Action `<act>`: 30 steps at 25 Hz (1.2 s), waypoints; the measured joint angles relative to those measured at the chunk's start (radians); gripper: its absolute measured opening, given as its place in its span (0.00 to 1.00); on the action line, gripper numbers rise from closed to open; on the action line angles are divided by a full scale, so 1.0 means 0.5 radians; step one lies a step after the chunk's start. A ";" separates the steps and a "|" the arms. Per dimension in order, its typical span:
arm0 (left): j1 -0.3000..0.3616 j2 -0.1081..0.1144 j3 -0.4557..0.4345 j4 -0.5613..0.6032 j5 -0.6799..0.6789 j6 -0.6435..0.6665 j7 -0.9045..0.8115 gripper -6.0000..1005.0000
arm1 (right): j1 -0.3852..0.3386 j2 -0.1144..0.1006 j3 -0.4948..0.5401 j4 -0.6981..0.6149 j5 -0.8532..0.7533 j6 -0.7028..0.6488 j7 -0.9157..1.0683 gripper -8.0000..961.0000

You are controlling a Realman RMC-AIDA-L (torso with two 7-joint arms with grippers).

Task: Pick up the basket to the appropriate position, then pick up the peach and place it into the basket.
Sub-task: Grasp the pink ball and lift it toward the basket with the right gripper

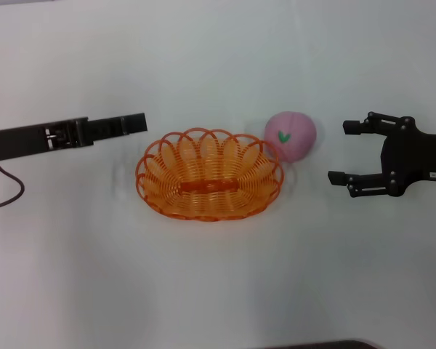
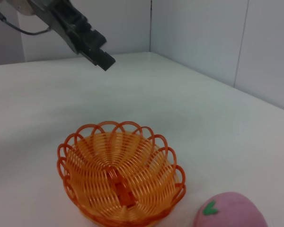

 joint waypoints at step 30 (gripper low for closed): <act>0.216 -0.027 0.032 -0.075 0.327 0.189 1.742 0.84 | 0.000 0.002 0.017 0.017 0.000 0.004 -0.013 0.98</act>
